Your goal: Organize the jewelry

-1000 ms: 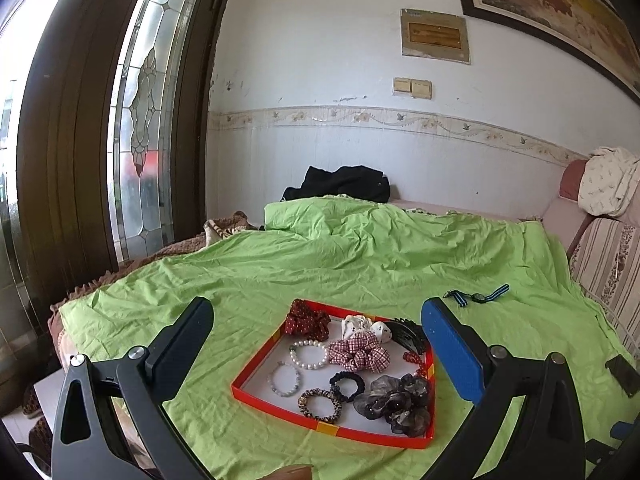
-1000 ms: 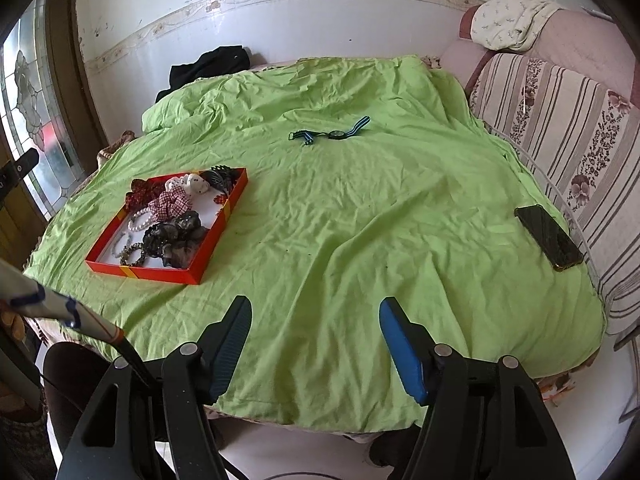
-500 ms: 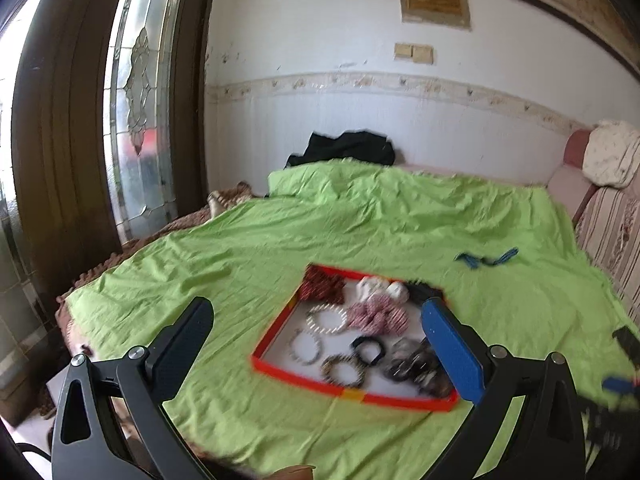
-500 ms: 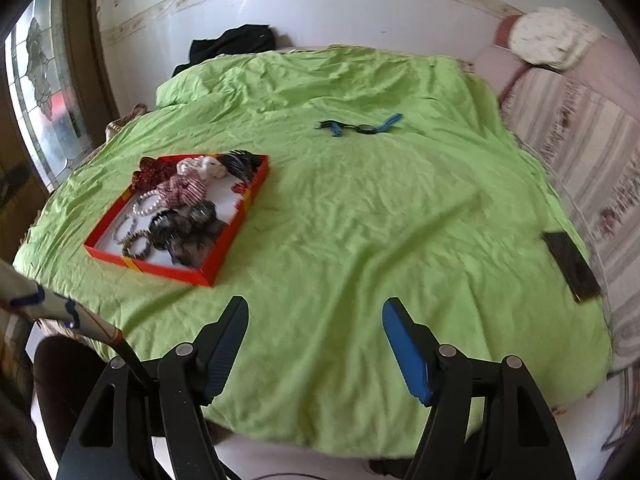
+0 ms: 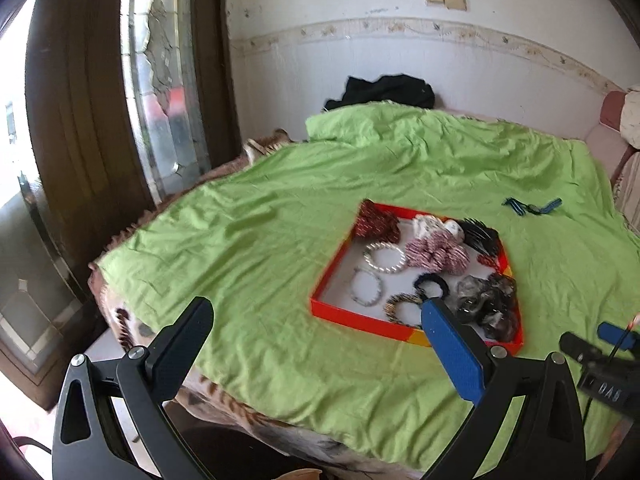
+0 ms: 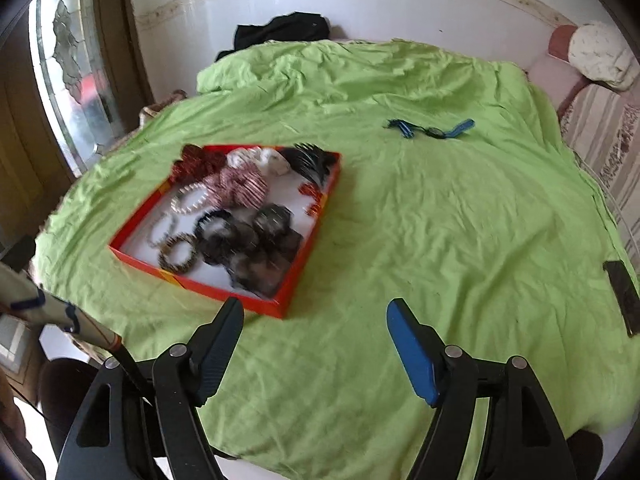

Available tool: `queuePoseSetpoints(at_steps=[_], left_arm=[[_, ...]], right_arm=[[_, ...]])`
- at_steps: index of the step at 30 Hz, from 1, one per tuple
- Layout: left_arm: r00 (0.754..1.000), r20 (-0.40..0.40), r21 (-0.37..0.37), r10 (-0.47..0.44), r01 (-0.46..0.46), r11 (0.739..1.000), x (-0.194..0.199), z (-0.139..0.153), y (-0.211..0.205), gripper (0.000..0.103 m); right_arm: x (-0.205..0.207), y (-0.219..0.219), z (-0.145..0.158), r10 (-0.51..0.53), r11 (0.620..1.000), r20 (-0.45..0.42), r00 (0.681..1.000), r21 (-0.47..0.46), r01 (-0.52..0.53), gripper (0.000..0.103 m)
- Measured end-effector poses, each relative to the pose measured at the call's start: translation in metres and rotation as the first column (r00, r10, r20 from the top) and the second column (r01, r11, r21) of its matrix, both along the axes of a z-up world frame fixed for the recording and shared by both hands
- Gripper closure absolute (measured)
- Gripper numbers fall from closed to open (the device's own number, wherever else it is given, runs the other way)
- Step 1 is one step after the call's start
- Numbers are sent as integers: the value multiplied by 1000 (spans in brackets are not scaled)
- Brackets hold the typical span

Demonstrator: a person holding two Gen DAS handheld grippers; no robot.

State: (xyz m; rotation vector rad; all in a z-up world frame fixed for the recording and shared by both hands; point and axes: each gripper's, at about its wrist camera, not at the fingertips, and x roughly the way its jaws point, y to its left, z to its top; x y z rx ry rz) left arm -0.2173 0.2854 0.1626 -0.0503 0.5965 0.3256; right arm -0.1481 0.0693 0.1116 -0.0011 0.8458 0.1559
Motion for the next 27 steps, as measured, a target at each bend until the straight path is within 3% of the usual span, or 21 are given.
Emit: queuePoseSetpoints(at_steps=[7,16,27], left_arm=[[994,-67,-33,-91,89,996,17,-10,-27,0],[987,-132,-55,-91,85,995,23,-22,-28,0],[980,-163,-93,-115,101,991,25,-29,-29,0]], right_arm=[[-4,-21,-6,-44,999,1,999,-13,44,25],[-6,-9,-18,-12,999,-27,1000,-30,11,24],[-15,5,-12,14,996,16,1000,-85,-13,23]])
